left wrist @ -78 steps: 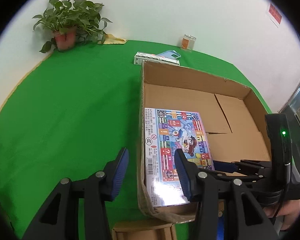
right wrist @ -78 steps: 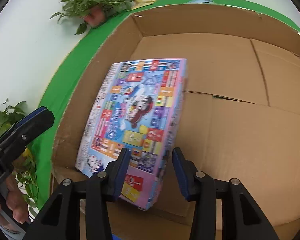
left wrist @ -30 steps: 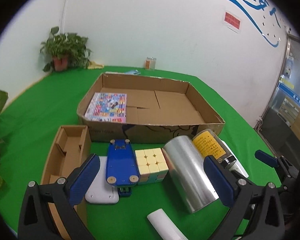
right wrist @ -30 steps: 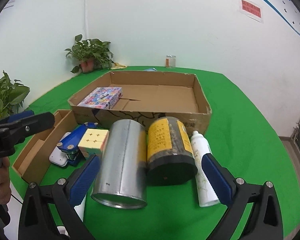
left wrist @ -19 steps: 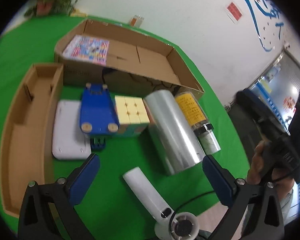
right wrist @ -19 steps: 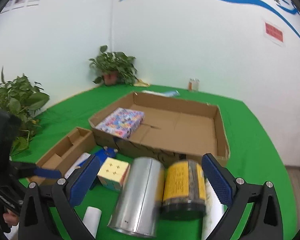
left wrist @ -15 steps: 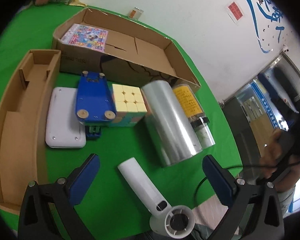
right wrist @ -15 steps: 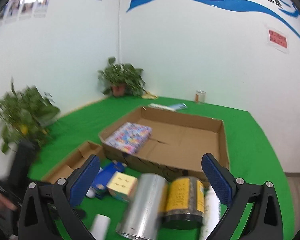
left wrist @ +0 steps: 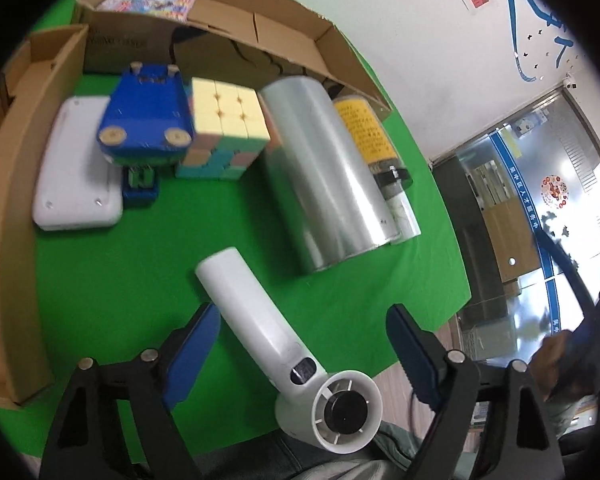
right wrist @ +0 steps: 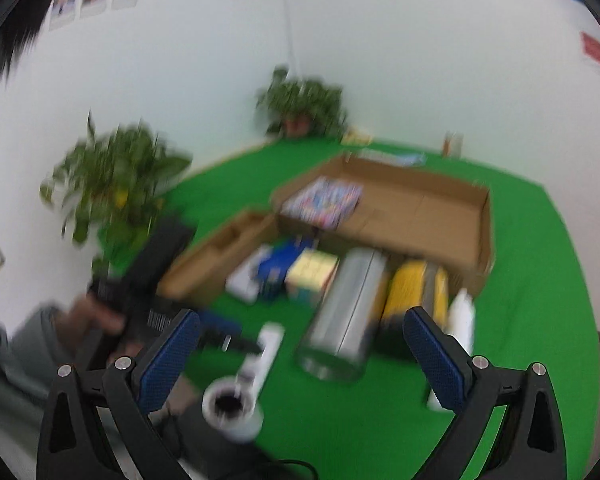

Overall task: Organize rigid objects
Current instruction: 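Move the left gripper back over the table toward the narrow cardboard tray, then grasp the rim of the narrow cardboard tray with the left gripper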

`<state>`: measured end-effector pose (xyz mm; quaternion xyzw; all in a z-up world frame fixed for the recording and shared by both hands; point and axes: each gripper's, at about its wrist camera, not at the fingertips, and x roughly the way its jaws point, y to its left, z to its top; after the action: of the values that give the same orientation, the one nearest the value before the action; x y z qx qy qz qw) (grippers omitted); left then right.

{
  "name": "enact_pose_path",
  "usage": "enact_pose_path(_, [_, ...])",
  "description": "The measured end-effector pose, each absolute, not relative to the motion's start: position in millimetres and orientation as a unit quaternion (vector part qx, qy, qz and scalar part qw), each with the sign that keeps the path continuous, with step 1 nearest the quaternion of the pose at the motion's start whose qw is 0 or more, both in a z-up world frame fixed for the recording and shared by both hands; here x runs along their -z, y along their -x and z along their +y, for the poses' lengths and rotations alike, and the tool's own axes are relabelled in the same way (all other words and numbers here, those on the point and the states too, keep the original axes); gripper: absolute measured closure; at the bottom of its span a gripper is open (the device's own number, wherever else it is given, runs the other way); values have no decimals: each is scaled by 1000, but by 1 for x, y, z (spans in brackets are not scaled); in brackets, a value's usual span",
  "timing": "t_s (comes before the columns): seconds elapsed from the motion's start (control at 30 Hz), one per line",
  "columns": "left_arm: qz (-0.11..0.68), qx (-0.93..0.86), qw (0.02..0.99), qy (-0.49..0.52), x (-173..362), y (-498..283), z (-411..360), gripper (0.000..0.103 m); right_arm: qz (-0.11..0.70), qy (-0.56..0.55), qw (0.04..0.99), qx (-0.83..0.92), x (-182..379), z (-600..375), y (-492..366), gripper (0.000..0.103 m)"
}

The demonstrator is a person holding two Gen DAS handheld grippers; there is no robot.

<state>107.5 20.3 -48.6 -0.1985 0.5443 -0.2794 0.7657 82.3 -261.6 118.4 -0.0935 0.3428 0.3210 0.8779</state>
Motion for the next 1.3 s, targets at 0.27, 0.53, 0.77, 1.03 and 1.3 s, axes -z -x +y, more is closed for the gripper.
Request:
enact_pose_path(0.27, [582,238,753,196,76,-110,13,60,465,138,808,-335,8,-205,-32,27])
enact_pose_path(0.53, [569,215,773,180,74,-114,25,64,464,133,815,-320,35,-187,-43,57])
enact_pose_path(0.77, [560,209,786,160,64,-124,30,73,444,97,821,-345,30,-171,-62,68])
enact_pose_path(1.03, [508,199,820,173,36,-119,61,63,458,84,823,-325,37,-182,-71,46])
enact_pose_path(1.3, [426,62,894,123,-14,-99,155,35,436,11,834,-338,6,-196,-72,41])
